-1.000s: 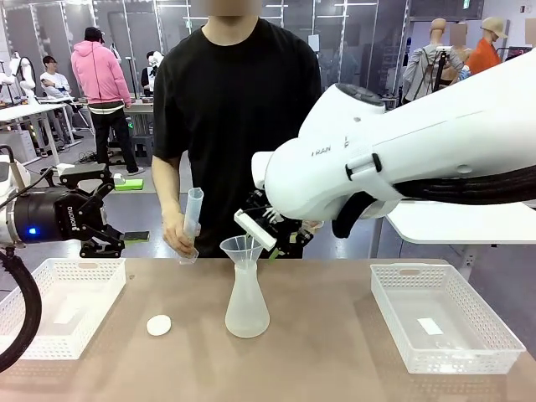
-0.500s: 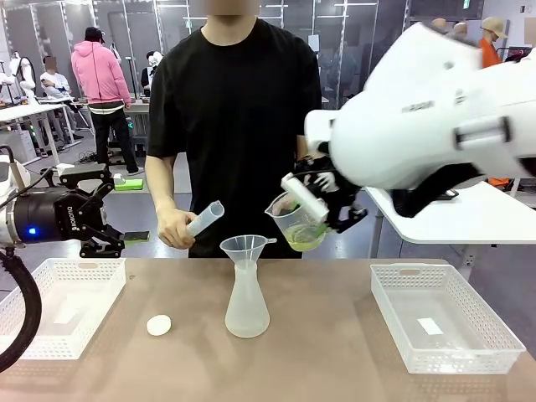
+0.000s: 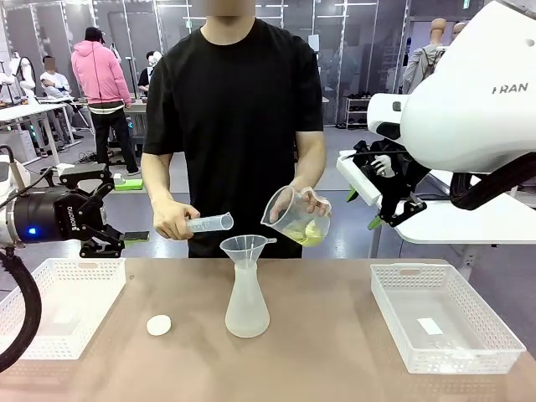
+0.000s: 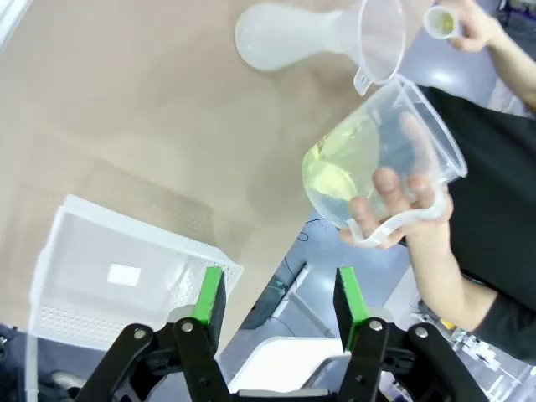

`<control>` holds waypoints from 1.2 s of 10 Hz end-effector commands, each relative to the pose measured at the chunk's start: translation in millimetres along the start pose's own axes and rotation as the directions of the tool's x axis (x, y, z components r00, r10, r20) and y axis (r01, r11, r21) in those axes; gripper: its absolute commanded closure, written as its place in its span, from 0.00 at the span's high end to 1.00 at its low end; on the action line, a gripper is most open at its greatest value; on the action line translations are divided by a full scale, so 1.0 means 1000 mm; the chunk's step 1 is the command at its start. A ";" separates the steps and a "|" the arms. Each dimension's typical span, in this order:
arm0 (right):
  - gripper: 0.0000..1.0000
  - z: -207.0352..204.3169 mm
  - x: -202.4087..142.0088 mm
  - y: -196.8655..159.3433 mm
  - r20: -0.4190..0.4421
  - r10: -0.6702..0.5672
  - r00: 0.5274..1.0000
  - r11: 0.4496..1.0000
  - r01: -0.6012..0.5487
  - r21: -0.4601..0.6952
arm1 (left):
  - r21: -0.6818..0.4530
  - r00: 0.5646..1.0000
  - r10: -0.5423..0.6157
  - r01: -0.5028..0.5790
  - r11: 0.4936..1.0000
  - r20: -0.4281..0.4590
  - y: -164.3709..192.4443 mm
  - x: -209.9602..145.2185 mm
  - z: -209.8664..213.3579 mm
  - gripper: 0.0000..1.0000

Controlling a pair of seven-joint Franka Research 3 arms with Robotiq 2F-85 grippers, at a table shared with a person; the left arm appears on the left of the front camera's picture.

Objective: Prepare the solutions needed for the experiment.
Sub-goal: Pick up the Plastic Funnel and insert it into the Big flask, then once the solution is in the Big flask , pick up the Plastic Funnel and place it back into the right Organizing basket.

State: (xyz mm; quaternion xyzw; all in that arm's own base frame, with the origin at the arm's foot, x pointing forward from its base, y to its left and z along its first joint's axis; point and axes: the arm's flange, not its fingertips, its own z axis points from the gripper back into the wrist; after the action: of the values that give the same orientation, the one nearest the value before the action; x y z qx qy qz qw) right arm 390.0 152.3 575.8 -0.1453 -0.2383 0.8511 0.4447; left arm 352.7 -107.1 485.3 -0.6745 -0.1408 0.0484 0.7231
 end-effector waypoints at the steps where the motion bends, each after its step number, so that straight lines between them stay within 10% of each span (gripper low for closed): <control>1: 0.66 -0.002 0.015 -0.007 0.020 0.048 0.999 0.999 -0.047 -0.026 | -0.024 1.000 0.021 -0.021 0.999 0.007 -0.003 -0.002 -0.002 1.00; 10: 0.66 0.000 0.017 -0.005 0.024 0.039 0.999 0.999 -0.038 -0.018 | -0.024 1.000 0.021 -0.021 0.999 0.007 -0.003 -0.002 -0.002 1.00; 12: 0.66 0.031 0.026 -0.002 -0.124 -0.266 0.956 0.946 0.283 0.155 | -0.024 1.000 0.021 -0.021 0.999 0.007 -0.003 -0.002 -0.002 1.00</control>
State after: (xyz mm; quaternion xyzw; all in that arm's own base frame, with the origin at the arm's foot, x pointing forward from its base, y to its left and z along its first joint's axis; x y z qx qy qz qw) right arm 377.8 165.8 582.4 -0.1299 -0.2065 0.8356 0.4921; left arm 352.6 -107.2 485.3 -0.6746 -0.1406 0.0483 0.7231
